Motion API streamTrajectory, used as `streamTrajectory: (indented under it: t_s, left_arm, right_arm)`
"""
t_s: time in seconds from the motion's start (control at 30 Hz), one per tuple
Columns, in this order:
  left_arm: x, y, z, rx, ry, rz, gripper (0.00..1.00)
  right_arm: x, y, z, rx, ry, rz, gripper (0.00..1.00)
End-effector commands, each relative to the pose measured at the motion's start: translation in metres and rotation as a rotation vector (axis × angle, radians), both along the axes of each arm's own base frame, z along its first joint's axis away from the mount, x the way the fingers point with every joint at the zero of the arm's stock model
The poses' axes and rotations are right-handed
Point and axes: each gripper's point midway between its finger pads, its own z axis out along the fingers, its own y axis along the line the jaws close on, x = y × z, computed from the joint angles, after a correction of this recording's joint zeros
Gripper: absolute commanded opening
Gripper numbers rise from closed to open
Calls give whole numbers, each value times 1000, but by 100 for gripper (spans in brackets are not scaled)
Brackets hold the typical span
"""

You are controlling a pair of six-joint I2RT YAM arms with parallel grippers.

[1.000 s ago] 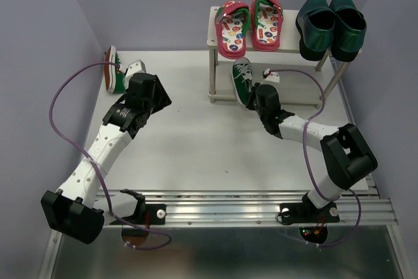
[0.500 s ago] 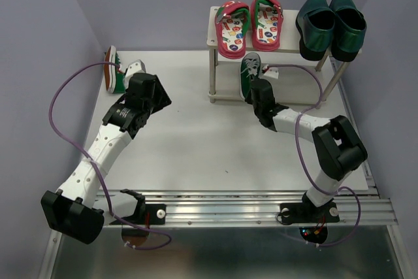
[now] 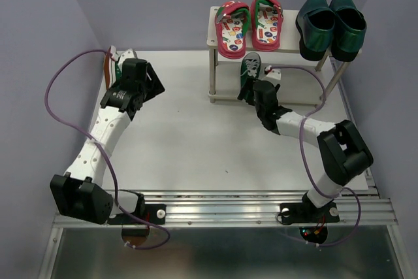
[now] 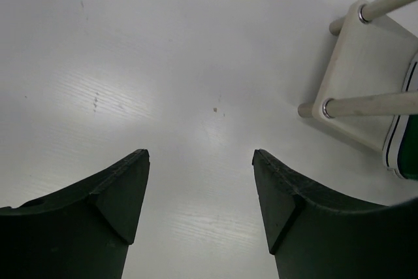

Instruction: Place and organize the shoes onto the shoe shelf

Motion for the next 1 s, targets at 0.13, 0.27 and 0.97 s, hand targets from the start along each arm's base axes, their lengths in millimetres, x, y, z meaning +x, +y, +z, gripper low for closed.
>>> streamTrajectory:
  t_s: [0.13,0.27,0.97]
  left_arm:
    - [37,63,-4,95,99,89,91]
    - [54,103,-17,186,166,206,99]
    - [162,189,-68,561,362,349,99]
  right_arm:
    - [-19,11,43,90,-44,88,100]
    - [-37,12,36,102,13,134,100]
    - [-132,-3,3,167,155,249,100]
